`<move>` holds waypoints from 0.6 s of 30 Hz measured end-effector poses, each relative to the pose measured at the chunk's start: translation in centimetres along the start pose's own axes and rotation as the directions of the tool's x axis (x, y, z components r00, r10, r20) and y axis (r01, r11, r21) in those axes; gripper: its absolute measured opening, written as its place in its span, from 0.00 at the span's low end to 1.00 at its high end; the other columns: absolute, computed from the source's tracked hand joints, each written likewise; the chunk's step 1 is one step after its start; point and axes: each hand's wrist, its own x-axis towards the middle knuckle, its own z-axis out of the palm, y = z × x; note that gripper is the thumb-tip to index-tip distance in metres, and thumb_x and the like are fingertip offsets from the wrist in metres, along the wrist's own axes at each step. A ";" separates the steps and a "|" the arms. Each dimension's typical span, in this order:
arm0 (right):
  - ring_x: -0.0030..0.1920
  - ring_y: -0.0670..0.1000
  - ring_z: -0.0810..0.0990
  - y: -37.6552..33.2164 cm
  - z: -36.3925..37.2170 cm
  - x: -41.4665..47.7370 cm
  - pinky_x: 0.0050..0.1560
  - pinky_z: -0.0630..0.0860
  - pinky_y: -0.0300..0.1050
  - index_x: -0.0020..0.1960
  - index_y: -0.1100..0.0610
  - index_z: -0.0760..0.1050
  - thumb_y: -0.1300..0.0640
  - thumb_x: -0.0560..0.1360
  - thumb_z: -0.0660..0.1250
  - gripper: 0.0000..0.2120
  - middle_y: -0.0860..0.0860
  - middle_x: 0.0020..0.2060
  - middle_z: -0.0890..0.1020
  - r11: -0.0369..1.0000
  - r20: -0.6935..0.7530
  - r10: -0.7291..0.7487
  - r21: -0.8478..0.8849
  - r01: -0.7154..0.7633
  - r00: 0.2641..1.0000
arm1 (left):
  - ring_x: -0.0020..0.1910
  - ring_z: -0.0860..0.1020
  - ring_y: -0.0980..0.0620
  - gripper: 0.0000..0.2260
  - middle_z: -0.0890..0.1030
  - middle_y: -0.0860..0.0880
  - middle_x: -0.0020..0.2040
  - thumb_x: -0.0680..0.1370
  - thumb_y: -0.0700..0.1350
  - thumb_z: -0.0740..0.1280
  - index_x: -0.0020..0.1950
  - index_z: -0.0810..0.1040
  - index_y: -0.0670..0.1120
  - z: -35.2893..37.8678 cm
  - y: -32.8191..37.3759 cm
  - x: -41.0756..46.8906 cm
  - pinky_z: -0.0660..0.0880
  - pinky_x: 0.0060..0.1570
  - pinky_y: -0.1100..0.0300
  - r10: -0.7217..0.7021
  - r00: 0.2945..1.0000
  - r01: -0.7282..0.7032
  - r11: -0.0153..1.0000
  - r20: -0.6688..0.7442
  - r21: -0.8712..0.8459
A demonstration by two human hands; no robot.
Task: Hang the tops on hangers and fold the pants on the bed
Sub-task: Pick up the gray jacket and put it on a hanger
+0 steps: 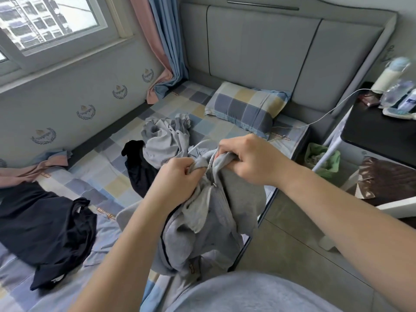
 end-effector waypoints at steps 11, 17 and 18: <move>0.33 0.45 0.68 -0.3 0.1 0.3 0.41 0.67 0.45 0.37 0.61 0.70 0.64 0.76 0.66 0.10 0.48 0.30 0.71 0.912 0.195 0.270 0.260 -0.316 0.943 | 0.29 0.63 0.56 0.20 0.68 0.51 0.28 0.77 0.49 0.72 0.34 0.70 0.37 2.2 0.9 0.2 0.64 0.31 0.56 -0.008 0.999 0.002 0.993 -0.054 -0.122; 0.36 0.46 0.65 0.3 0.9 -0.2 0.43 0.65 0.47 0.43 0.66 0.68 0.67 0.76 0.64 0.06 0.49 0.35 0.68 0.848 0.345 0.247 0.375 -0.374 0.906 | 0.30 0.64 0.53 0.20 0.70 0.46 0.29 0.77 0.49 0.72 0.36 0.72 0.36 2.0 0.8 0.6 0.65 0.34 0.55 0.036 0.999 -0.036 0.988 -0.006 -0.153; 0.36 0.46 0.65 0.4 1.2 -0.4 0.42 0.64 0.46 0.45 0.62 0.67 0.65 0.75 0.65 0.06 0.48 0.36 0.68 0.829 0.357 0.241 0.408 -0.383 0.903 | 0.30 0.64 0.53 0.19 0.71 0.43 0.30 0.77 0.49 0.72 0.37 0.73 0.36 2.1 0.8 0.7 0.65 0.34 0.54 0.039 0.999 -0.039 0.986 -0.002 -0.164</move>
